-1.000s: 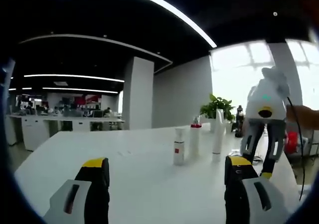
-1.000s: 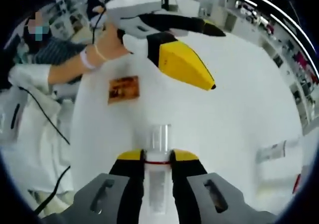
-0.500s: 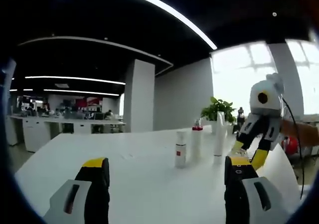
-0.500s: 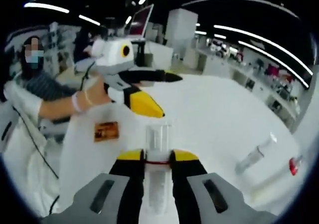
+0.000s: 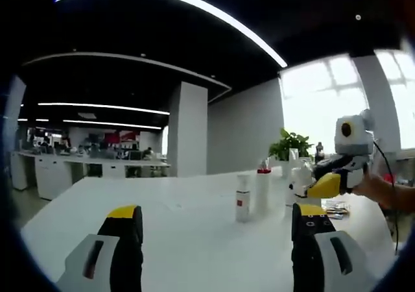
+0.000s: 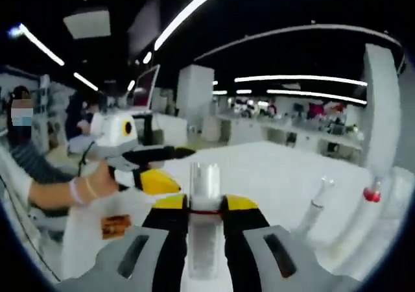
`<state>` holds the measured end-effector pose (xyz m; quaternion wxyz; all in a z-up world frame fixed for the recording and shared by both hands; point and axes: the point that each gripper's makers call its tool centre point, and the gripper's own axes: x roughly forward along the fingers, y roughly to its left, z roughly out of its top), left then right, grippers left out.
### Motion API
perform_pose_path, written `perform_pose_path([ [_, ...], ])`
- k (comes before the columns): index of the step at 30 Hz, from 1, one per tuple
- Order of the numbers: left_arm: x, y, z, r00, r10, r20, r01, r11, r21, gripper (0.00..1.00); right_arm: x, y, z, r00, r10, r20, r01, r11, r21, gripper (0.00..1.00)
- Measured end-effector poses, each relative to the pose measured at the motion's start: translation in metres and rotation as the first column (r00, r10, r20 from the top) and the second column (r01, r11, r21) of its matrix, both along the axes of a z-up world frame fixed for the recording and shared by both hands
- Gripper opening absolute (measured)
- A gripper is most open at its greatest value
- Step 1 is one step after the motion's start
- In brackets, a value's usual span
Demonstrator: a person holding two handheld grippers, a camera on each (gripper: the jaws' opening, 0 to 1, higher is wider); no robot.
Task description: Arrange the skincare products in the storage area until every visible bottle or jar stands upright without overlapping.
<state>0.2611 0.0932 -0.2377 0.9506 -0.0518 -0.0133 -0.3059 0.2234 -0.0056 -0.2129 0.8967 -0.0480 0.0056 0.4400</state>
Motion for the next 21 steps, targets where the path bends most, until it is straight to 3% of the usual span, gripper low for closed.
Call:
perform_pose_path([
  [5,0.0,0.0,-0.003,1.0,0.016,0.011,-0.017,1.0,0.02,0.97,0.008,-0.009,0.025,0.995,-0.089,0.05,0.078,0.979,0.188,0.18],
  [8,-0.001,-0.007,-0.008,1.0,-0.005,0.013,0.005,0.999,0.042,0.97,0.011,-0.01,0.028,0.991,-0.121,0.054,0.107,0.973,0.205,0.18],
  [10,-0.004,-0.012,-0.007,0.999,-0.022,0.024,0.021,0.998,0.052,0.97,0.012,-0.009,0.032,0.985,-0.146,0.089,0.124,0.968,0.216,0.18],
  [13,-0.017,-0.031,-0.004,0.991,-0.118,0.062,0.113,0.991,0.074,0.92,0.008,-0.005,0.035,0.982,-0.144,0.121,0.106,0.955,0.275,0.18],
  [16,-0.035,-0.062,-0.011,0.967,-0.253,0.042,0.25,0.966,0.07,0.87,-0.005,0.005,0.039,0.974,-0.12,0.194,0.054,0.948,0.314,0.18],
  [21,-0.04,-0.079,-0.028,0.962,-0.27,0.033,0.259,0.948,0.187,0.86,-0.009,0.013,0.035,0.985,-0.071,0.155,0.014,0.94,0.342,0.19],
])
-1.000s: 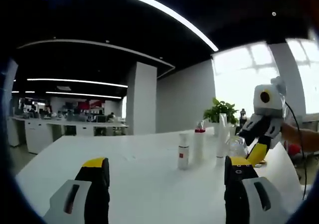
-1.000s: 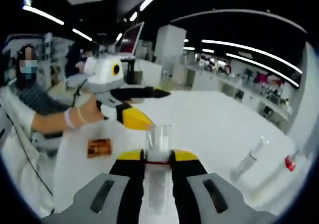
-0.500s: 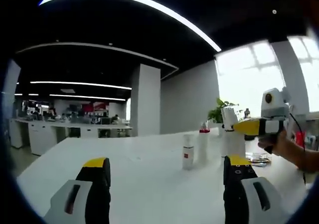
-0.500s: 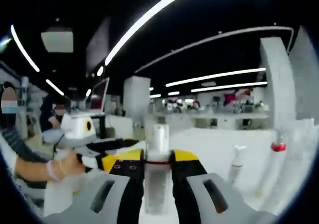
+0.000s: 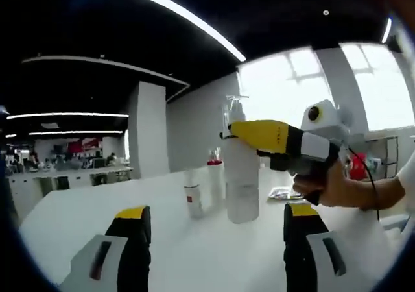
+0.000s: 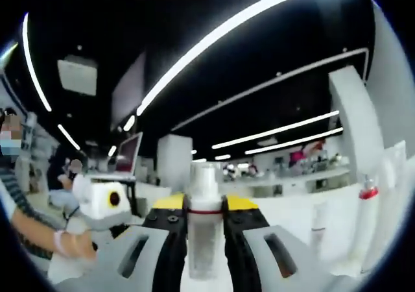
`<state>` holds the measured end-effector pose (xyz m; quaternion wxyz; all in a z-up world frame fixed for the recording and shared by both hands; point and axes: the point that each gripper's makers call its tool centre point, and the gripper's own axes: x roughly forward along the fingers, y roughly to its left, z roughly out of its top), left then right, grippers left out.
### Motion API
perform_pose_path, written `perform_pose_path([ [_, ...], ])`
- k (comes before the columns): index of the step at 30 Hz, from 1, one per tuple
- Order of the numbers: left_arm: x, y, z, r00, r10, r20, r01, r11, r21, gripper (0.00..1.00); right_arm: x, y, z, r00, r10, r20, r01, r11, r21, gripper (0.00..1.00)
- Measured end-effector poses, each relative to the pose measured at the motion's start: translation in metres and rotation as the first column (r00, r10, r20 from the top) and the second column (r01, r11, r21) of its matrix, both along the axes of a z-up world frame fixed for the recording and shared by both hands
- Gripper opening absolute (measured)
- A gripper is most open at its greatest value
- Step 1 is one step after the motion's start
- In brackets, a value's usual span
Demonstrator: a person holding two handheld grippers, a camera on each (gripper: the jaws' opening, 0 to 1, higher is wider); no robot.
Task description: Arrange the skincare products in the storage area until every visible bottle or jar stands upright without overlapping.
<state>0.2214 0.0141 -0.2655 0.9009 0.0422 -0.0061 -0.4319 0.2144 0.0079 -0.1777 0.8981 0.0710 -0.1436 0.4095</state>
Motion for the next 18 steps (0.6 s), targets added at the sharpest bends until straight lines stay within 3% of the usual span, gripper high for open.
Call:
perform_pose_path([
  [4,-0.002,-0.002,-0.002,1.0,0.0,0.0,0.0,1.0,0.007,0.78,0.002,0.01,-0.015,0.999,0.029,-0.033,-0.03,0.998,-0.048,0.19],
  [6,0.0,0.001,-0.004,1.0,0.016,0.001,-0.016,1.0,0.024,0.68,0.001,0.014,-0.02,0.996,0.053,-0.069,-0.056,0.998,-0.041,0.19],
  [11,-0.006,0.001,-0.01,0.999,-0.003,0.033,0.0,0.997,0.081,0.24,-0.003,0.021,-0.028,0.995,0.071,-0.067,-0.075,0.995,-0.058,0.19],
  [15,-0.004,0.003,-0.018,1.0,0.013,0.025,-0.016,0.991,0.135,0.23,-0.001,0.019,-0.034,0.995,0.064,-0.077,-0.072,0.992,-0.101,0.19],
  [18,-0.002,0.008,-0.023,0.996,0.059,0.072,-0.073,0.974,0.213,0.22,0.0,0.02,-0.039,0.993,0.07,-0.095,-0.08,0.991,-0.111,0.19],
])
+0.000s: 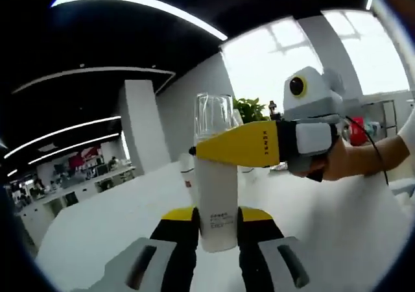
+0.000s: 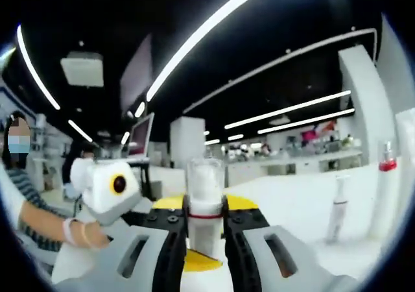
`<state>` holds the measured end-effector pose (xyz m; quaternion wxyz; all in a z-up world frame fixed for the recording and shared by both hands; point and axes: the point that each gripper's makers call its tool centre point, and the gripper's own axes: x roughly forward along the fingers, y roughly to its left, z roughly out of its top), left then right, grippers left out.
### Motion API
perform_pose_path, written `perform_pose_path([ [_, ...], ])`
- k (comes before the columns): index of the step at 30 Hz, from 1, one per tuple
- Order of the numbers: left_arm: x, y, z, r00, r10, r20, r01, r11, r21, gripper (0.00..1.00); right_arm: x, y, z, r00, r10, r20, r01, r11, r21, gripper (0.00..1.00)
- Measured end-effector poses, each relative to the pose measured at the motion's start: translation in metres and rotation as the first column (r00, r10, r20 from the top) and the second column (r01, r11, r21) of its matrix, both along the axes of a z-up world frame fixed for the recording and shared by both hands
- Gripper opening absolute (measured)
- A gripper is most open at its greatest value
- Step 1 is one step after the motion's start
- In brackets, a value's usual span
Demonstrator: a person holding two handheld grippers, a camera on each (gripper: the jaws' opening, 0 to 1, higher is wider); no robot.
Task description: Arrange the skincare products in the storage area until every visible bottle or jar stands upright without overlapping.
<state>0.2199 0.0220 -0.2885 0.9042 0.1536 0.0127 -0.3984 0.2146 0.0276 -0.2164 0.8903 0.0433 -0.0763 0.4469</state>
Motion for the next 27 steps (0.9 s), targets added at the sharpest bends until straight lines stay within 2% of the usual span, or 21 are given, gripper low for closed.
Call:
perform_pose_path([
  [4,0.0,0.0,-0.003,1.0,0.018,-0.014,-0.017,1.0,0.019,0.22,0.002,0.0,-0.004,1.0,0.009,-0.001,-0.009,1.0,-0.005,0.19],
  [11,-0.003,-0.003,-0.005,0.999,0.0,-0.036,0.0,1.0,0.012,0.21,0.003,0.004,-0.014,0.999,0.025,-0.047,-0.026,0.999,-0.031,0.23],
  [12,-0.006,-0.005,-0.004,0.999,-0.013,-0.033,0.013,1.0,0.009,0.21,0.002,0.007,-0.022,0.994,0.037,-0.099,-0.041,0.998,-0.038,0.22],
  [16,-0.006,-0.004,-0.002,0.999,-0.019,-0.032,0.019,1.0,0.007,0.21,0.003,0.006,-0.019,0.993,0.045,-0.113,-0.046,0.999,-0.007,0.21],
  [25,-0.009,-0.006,-0.005,0.997,-0.048,-0.058,0.048,0.999,-0.01,0.23,0.005,0.003,-0.023,0.989,0.033,-0.143,-0.034,0.999,-0.005,0.2],
  [27,-0.008,-0.006,-0.008,0.998,-0.05,-0.041,0.051,0.999,0.018,0.25,0.003,0.003,-0.025,0.988,0.028,-0.153,-0.03,1.0,-0.007,0.2],
])
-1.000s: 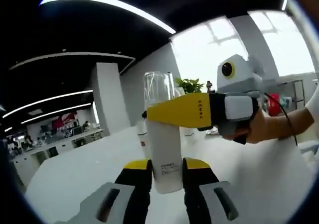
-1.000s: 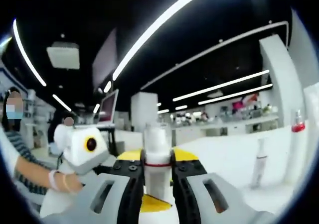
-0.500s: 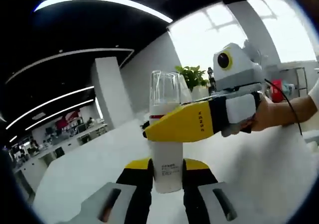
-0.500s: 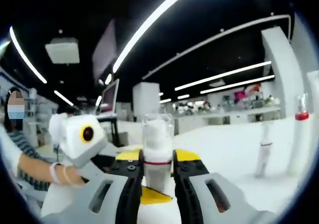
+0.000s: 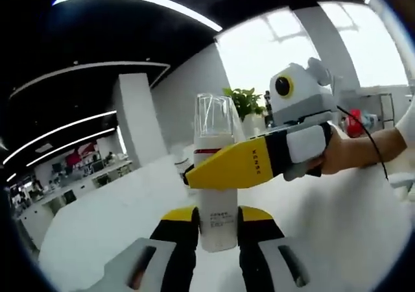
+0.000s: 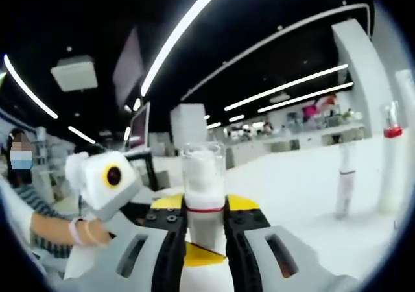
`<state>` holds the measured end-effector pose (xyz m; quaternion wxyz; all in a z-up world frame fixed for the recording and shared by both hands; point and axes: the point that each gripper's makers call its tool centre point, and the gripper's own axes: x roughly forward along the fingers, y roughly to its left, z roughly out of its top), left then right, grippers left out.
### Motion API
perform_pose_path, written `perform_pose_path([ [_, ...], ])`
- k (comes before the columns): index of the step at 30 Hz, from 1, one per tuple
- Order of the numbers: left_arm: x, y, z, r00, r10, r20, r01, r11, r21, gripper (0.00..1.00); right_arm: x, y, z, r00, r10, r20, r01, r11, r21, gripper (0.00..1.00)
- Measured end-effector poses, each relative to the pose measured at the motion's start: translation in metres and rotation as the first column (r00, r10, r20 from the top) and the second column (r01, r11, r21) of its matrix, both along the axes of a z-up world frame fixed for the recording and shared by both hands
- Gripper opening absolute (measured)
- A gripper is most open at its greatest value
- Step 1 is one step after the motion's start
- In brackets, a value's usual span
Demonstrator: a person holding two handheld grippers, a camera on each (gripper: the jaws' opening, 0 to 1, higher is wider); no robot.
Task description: Arrange the skincare products in the storage area until every visible bottle or jar stands upright without overlapping.
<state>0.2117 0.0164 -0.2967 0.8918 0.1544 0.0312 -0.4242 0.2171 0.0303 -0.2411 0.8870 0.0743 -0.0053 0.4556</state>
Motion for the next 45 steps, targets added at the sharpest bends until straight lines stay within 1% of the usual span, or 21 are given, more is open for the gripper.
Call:
perform_pose_path([
  [1,0.001,0.0,0.0,1.0,0.01,0.01,-0.01,1.0,0.004,0.32,0.001,-0.001,-0.001,1.0,-0.004,-0.005,0.004,1.0,-0.003,0.2],
  [3,0.005,0.002,-0.002,1.0,0.02,-0.008,-0.019,1.0,0.012,0.42,0.001,-0.003,-0.001,1.0,-0.014,-0.002,0.014,1.0,-0.012,0.2],
  [4,0.005,0.001,-0.003,0.999,0.002,-0.046,-0.003,1.0,-0.009,0.43,0.002,-0.004,0.0,1.0,-0.023,0.002,0.023,1.0,-0.01,0.2],
  [5,0.004,0.0,-0.002,0.998,-0.01,-0.06,0.008,1.0,-0.027,0.43,0.003,-0.005,0.0,1.0,-0.024,0.003,0.025,1.0,-0.009,0.2],
  [8,0.009,0.002,0.004,0.998,0.003,-0.057,-0.006,0.999,-0.045,0.49,0.0,-0.008,0.005,0.999,-0.043,0.016,0.043,0.999,0.001,0.2],
  [13,0.005,0.003,0.01,0.994,-0.024,-0.102,0.012,0.993,-0.12,0.51,0.01,-0.023,0.013,0.99,-0.119,0.077,0.12,0.993,-0.007,0.2],
  [15,0.005,0.004,0.011,0.994,-0.023,-0.11,0.009,0.992,-0.127,0.55,0.013,-0.028,0.014,0.986,-0.144,0.089,0.146,0.989,-0.017,0.2],
  [17,0.007,0.008,0.015,0.994,-0.015,-0.113,-0.001,0.99,-0.139,0.58,0.02,-0.039,0.014,0.967,-0.216,0.133,0.225,0.973,-0.058,0.2],
  [22,0.005,0.014,0.04,0.995,-0.022,-0.102,0.0,0.976,-0.22,0.64,0.031,-0.054,0.015,0.939,-0.3,0.166,0.316,0.945,-0.079,0.2],
  [23,0.006,0.015,0.045,0.995,-0.022,-0.101,-0.003,0.971,-0.24,0.66,0.036,-0.06,0.014,0.928,-0.334,0.164,0.351,0.932,-0.088,0.2],
  [24,0.007,0.018,0.047,0.993,-0.016,-0.118,-0.015,0.966,-0.257,0.69,0.038,-0.063,0.015,0.923,-0.347,0.167,0.364,0.927,-0.085,0.2],
  [26,0.009,0.021,0.043,0.987,-0.007,-0.162,-0.034,0.967,-0.252,0.72,0.04,-0.066,0.016,0.917,-0.359,0.174,0.377,0.922,-0.087,0.2],
  [27,0.008,0.021,0.042,0.986,-0.007,-0.164,-0.035,0.967,-0.254,0.74,0.044,-0.074,0.016,0.903,-0.396,0.17,0.414,0.906,-0.088,0.2],
  [29,0.004,0.02,0.039,0.978,-0.009,-0.207,-0.047,0.963,-0.264,0.75,0.049,-0.079,0.017,0.892,-0.418,0.172,0.436,0.896,-0.085,0.2],
  [32,-0.002,0.018,0.041,0.979,-0.013,-0.205,-0.044,0.962,-0.268,0.82,0.058,-0.089,0.014,0.872,-0.461,0.165,0.48,0.871,-0.104,0.2],
  [35,-0.015,0.017,0.039,0.974,0.011,-0.227,-0.064,0.972,-0.227,0.9,0.062,-0.096,0.012,0.861,-0.488,0.147,0.504,0.857,-0.109,0.2],
  [37,-0.025,0.018,0.04,0.975,0.014,-0.221,-0.062,0.975,-0.213,0.93,0.068,-0.109,0.012,0.827,-0.542,0.15,0.559,0.821,-0.117,0.2],
  [38,-0.027,0.019,0.041,0.975,0.021,-0.219,-0.069,0.975,-0.213,0.95,0.069,-0.111,0.012,0.823,-0.547,0.151,0.565,0.816,-0.123,0.2],
  [39,-0.028,0.021,0.042,0.975,0.032,-0.221,-0.081,0.973,-0.215,0.96,0.072,-0.116,0.011,0.811,-0.565,0.15,0.583,0.8,-0.14,0.2],
  [42,-0.032,0.033,0.042,0.966,0.087,-0.244,-0.146,0.961,-0.234,0.94,0.074,-0.123,0.007,0.806,-0.579,0.12,0.592,0.793,-0.148,0.2],
  [45,-0.032,0.04,0.041,0.97,0.121,-0.21,-0.169,0.959,-0.226,0.91,0.082,-0.125,0.004,0.799,-0.59,0.115,0.601,0.781,-0.171,0.2],
])
